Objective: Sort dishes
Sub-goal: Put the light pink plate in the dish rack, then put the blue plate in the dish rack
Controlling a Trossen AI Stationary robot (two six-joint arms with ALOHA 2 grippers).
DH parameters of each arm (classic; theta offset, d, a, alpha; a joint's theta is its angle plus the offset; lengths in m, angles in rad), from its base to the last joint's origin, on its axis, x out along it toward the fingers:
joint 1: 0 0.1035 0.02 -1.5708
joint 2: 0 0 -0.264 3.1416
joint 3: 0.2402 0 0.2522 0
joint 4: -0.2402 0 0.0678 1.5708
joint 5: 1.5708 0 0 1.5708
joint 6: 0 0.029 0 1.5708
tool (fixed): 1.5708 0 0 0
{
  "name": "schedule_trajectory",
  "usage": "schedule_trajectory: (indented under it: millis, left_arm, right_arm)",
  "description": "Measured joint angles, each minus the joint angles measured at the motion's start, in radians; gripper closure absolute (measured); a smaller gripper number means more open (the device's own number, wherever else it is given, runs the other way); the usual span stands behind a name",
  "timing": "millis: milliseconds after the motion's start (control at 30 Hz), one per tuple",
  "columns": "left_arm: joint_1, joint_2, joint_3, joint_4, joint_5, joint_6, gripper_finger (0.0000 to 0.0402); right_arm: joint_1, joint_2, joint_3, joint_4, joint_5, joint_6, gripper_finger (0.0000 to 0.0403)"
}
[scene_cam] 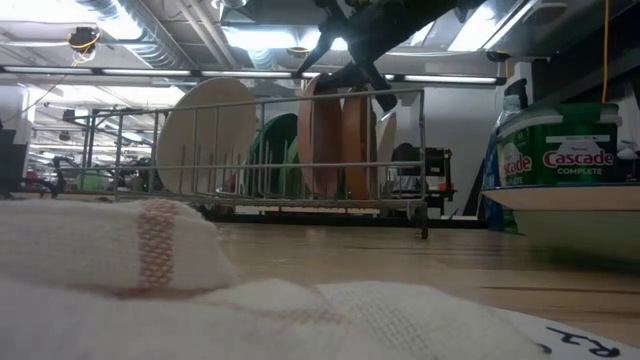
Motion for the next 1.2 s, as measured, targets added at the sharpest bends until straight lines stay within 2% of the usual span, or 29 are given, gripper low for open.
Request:
schedule_trajectory:
  millis: [300,533,800,1067,1200]
  left_arm:
    - [0.0,0.0,0.0,-0.001,0.0,-0.006,0.0273]
    - [0.0,0.0,0.0,-0.002,0.0,-0.006,0.0273]
    - [0.0,0.0,0.0,-0.005,0.0,-0.006,0.0273]
    - [0.0,0.0,0.0,-0.003,0.0,-0.006,0.0273]
    - [0.0,0.0,0.0,-0.001,0.0,-0.007,0.0273]
  right_arm:
    - [0.0,-0.014,0.0,-0.022,-0.097,0.0,0.0275]
    - [0.0,-0.077,0.0,-0.151,-0.091,0.0,0.0275]
    - [0.001,-0.122,0.0,-0.184,-0.12,-0.003,0.0276]
    - [0.01,-0.175,0.0,-0.182,-0.244,-0.092,0.0276]
    - [0.041,-0.2,0.0,-0.183,-0.259,-0.148,0.0276]
